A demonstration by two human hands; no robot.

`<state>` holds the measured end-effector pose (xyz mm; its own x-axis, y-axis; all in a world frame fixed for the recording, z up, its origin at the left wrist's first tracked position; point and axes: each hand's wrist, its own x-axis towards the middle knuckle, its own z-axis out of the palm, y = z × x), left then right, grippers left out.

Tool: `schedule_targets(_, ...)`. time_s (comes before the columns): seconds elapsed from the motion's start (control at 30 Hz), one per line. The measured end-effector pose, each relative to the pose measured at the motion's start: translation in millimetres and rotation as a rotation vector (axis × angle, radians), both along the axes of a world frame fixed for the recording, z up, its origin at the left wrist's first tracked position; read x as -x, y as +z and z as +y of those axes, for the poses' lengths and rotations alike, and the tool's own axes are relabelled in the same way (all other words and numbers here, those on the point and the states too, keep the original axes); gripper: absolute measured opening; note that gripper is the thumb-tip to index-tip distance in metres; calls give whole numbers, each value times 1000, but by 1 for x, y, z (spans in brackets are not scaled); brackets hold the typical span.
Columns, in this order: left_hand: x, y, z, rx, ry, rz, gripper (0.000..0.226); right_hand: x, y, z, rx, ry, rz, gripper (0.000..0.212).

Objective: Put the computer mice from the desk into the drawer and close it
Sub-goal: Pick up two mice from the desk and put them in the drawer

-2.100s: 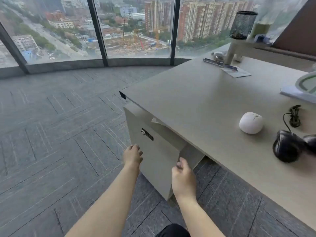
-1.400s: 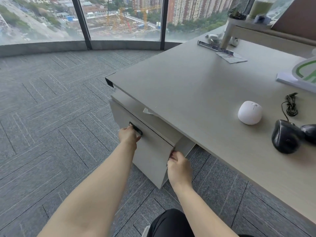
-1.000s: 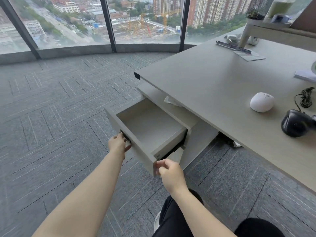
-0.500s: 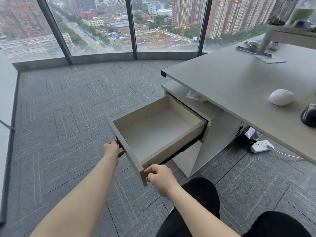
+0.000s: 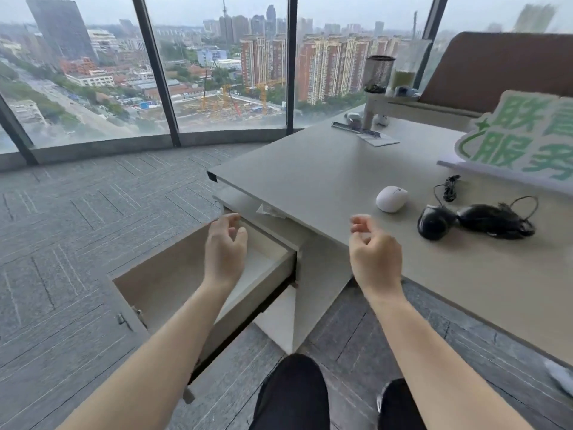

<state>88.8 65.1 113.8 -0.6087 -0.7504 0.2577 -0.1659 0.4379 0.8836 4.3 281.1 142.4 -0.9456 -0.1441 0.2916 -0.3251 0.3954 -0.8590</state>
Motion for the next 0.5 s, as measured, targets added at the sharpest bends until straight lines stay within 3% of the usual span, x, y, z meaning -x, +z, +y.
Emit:
schedule_targets(0.1,70,20,61,5,-199,-4,36,57,8,48,-173,-219,119,35)
schedule_targets(0.27,174,28,137,162,-512,-241,54,119,-8,93,-524,-287,20,52)
schedule_targets(0.4,232,24,170,298,-582,-422,61,144,-16,101,-631,-234,-68,59)
schedule_targets(0.5,254,19,180,448,-546,-503,54,153,-16,101,-656,-226,-51,54)
